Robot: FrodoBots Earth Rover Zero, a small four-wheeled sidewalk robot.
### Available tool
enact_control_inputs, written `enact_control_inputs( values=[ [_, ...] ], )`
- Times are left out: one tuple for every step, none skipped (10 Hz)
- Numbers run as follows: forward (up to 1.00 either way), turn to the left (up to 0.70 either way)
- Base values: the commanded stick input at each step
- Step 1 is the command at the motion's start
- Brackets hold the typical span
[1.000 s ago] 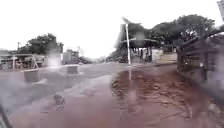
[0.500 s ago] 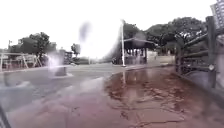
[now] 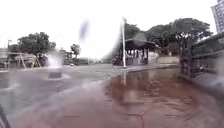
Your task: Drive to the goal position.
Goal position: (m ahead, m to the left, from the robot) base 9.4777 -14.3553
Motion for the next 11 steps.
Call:
enact_control_inputs(
  values=[
    [1.0, -0.04],
    [1.0, -0.34],
    [1.0, -0.39],
    [1.0, -0.39],
    [1.0, -0.39],
    [1.0, -0.39],
    [1.0, -0.28],
    [1.0, -0.08],
    [1.0, 0.01],
    [1.0, 0.01],
    [1.0, 0.01]
  ],
)
